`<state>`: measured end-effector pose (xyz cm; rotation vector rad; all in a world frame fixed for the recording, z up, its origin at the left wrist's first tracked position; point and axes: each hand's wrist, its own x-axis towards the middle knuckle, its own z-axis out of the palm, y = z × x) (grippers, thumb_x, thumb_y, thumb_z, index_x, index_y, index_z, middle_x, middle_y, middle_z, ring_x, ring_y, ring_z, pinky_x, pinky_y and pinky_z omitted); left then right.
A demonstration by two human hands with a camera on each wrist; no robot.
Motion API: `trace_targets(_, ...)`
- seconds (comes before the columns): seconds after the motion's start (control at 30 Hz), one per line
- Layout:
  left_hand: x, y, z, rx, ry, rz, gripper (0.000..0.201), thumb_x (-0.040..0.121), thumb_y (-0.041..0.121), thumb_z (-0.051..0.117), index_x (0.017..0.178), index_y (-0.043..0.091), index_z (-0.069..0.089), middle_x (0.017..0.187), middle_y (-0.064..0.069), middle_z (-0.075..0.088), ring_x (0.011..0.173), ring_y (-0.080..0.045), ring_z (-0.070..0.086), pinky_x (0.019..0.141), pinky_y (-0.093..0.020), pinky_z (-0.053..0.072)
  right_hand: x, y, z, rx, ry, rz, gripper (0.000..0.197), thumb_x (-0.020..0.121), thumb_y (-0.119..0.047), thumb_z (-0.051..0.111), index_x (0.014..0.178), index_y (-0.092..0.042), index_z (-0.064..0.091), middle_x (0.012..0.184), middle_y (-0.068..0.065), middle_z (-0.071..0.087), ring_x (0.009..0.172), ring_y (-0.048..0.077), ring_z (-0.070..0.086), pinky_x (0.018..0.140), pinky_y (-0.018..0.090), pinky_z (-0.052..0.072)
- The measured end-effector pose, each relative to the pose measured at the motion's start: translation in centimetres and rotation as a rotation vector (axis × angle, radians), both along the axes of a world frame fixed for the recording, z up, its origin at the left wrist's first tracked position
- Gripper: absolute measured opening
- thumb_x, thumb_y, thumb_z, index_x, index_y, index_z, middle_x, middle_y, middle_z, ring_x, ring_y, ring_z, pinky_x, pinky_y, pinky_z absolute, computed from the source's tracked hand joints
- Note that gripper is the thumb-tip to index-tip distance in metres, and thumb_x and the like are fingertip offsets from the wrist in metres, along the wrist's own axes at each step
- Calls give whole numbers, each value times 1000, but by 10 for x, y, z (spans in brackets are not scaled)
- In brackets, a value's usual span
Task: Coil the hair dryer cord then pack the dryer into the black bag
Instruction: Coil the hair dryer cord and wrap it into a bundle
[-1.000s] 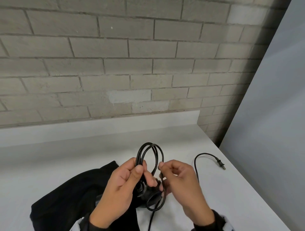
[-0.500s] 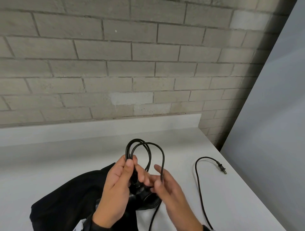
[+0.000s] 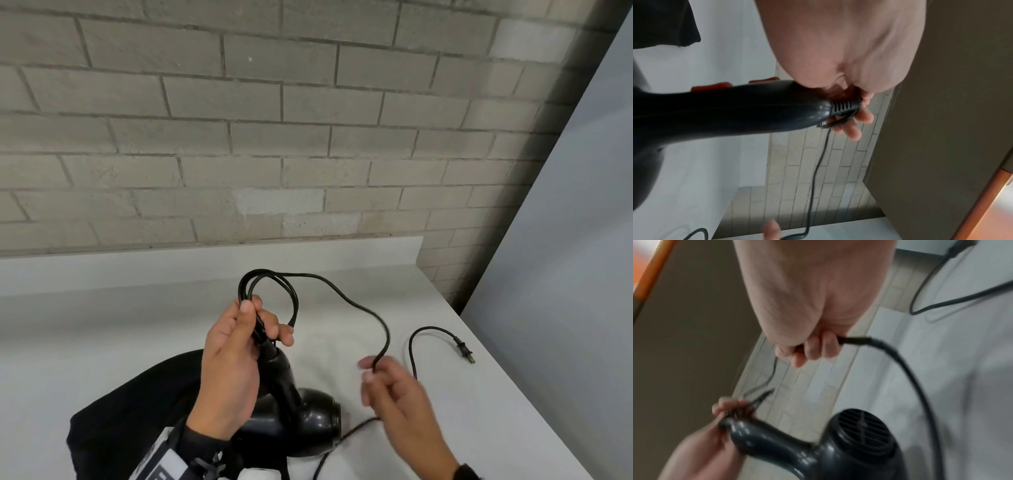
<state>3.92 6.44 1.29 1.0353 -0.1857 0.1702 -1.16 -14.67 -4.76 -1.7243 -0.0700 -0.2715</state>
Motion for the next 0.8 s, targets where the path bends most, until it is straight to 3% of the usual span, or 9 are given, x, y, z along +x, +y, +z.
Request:
trace_targets(0.1,1,-6,0,10,4,1,21,96,27,42,91,11,53,60,-2,53,59,-23,61,80,-38,47,-4,-16,12,95,17,-309,12,90,-6,66,88,-18,66,63,6,66,46,15,47,43,20,39)
trace_targets(0.2,-2,-16,-1,72,-15,12,23,96,30,42,92,11,54,61,-2,56,62,-24,63,79,-35,48,-10,-19,13,-291,-41,-309,16,88,-15,71,80,-29,70,69,-7,69,57,9,63,55,21,50)
trace_targets(0.3,-3,-23,0,138,-40,19,23,97,31,42,93,11,54,63,-3,59,66,-25,65,82,-36,47,-18,-4,16,-885,-75,-183,8,88,-30,62,81,-31,66,64,-10,63,56,9,62,47,27,50)
trace_targets(0.37,-2,-26,1,195,-59,23,24,99,31,41,94,12,55,66,-4,61,69,-26,66,85,-39,46,-22,8,33,-1105,-99,-148,6,78,-34,62,73,-31,63,55,-9,55,43,11,55,36,21,36)
trace_targets(0.43,-1,-27,1,271,-79,19,27,104,35,41,94,15,56,69,-4,65,74,-28,67,89,-43,46,-25,18,55,-1238,-235,-112,16,79,-34,53,68,-33,63,52,-9,49,37,11,48,37,19,22)
trace_targets(0.53,-4,-31,6,366,-116,-29,27,102,36,43,93,15,58,73,-6,69,82,-31,70,91,-45,49,-28,23,93,-1249,-384,77,23,86,-36,43,77,-36,65,58,-11,50,45,9,49,38,19,26)
trace_targets(0.6,-6,-34,9,408,-121,-84,29,104,31,42,95,7,56,74,-7,69,81,-29,70,85,-34,52,-24,20,114,-1208,-384,219,19,91,-37,44,85,-38,62,65,-12,49,54,7,49,42,19,31)
trace_targets(0.7,-12,-39,13,457,-141,-133,30,104,27,43,94,1,54,70,4,62,68,-11,60,69,-20,47,-10,9,134,-1107,-312,352,15,97,-40,43,95,-37,58,77,-15,46,69,4,45,51,14,31)
trace_targets(0.8,-17,-45,14,447,-124,-88,34,102,30,45,93,-2,53,69,5,64,63,-26,48,63,-26,43,4,-2,134,-1096,-291,395,17,102,-44,37,100,-36,51,77,-14,47,75,7,45,57,16,35)
